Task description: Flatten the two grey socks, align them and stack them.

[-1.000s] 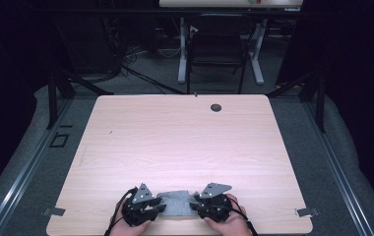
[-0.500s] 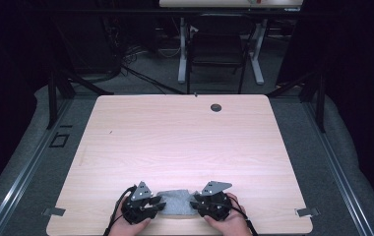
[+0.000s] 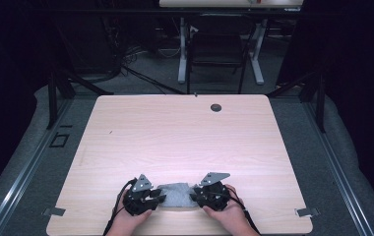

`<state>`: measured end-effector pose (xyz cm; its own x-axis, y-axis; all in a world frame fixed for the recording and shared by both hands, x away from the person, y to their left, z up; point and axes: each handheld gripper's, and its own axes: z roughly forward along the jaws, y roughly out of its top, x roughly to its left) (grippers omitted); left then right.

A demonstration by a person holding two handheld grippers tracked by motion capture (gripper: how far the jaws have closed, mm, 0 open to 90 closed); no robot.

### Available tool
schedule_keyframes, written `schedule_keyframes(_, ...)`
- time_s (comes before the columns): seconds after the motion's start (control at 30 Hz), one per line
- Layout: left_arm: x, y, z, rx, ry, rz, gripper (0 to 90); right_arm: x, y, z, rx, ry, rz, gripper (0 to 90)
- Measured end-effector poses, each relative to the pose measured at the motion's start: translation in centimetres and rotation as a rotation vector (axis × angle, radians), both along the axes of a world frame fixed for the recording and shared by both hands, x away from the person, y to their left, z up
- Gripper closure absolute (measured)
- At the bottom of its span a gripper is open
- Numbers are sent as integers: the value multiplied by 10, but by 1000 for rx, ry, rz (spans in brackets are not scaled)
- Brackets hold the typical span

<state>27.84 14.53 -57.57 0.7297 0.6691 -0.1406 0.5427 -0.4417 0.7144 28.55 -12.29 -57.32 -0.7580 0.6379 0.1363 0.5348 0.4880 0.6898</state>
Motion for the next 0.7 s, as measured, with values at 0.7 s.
schedule_keyframes(0.7, 27, -1, -1, -18, 3, 30, 682, 28, 0, 0, 12, 9, -40, 700)
